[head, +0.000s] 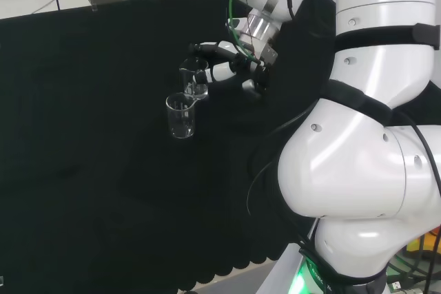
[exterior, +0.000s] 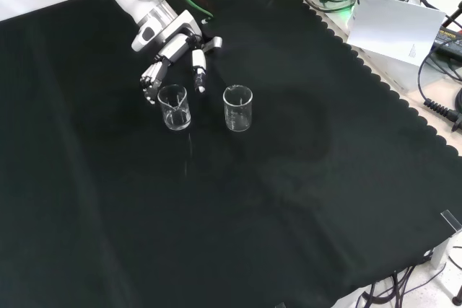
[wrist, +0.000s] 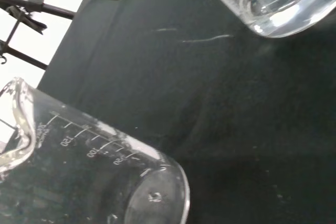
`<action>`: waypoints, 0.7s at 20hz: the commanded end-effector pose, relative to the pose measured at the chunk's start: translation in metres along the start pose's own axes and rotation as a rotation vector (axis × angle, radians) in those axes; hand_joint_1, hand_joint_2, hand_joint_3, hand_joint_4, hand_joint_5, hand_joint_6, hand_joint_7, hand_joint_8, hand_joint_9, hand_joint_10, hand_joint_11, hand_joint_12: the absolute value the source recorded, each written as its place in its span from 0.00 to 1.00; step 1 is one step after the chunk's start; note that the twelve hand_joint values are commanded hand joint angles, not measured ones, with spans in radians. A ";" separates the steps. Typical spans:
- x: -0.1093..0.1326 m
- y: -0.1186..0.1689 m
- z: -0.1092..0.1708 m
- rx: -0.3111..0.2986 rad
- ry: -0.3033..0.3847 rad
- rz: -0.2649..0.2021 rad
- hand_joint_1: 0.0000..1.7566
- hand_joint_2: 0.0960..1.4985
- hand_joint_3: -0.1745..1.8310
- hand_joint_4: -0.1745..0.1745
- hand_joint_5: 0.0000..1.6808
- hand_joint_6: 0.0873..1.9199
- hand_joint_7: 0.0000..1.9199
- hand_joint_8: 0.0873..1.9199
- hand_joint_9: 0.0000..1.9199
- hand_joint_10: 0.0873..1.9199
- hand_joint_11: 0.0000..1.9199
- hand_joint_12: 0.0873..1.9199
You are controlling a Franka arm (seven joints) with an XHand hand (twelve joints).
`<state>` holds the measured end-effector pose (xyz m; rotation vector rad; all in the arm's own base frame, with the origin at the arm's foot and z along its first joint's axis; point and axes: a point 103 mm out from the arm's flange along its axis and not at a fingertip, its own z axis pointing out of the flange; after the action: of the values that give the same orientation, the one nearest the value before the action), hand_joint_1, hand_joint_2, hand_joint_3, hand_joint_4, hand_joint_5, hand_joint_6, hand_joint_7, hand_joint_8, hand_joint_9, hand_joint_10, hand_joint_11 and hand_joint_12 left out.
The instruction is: Pick up the beaker on the right.
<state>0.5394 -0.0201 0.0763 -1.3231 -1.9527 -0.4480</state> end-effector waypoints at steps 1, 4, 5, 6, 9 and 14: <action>0.002 0.003 0.008 -0.039 0.025 -0.003 0.51 0.55 0.00 0.41 0.24 0.00 0.10 0.33 0.18 0.31 0.00 0.68; 0.001 0.004 0.010 -0.055 0.030 0.001 0.51 0.55 0.00 0.41 0.24 0.00 0.10 0.33 0.18 0.31 0.00 0.68; 0.000 0.004 0.010 -0.060 0.032 0.002 0.51 0.55 0.00 0.41 0.24 0.00 0.10 0.33 0.18 0.31 0.00 0.68; 0.000 0.004 0.010 -0.067 0.031 0.002 0.52 0.55 0.00 0.41 0.25 0.00 0.11 0.33 0.18 0.31 0.00 0.69; 0.001 0.005 0.009 -0.090 0.022 0.003 0.53 0.55 0.00 0.41 0.26 0.00 0.12 0.33 0.19 0.30 0.00 0.69; 0.002 0.005 0.004 -0.128 0.015 -0.020 0.54 0.55 0.00 0.41 0.26 0.00 0.12 0.33 0.19 0.30 0.00 0.69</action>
<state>0.5394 -0.0113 0.0702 -1.3687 -1.9370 -0.5551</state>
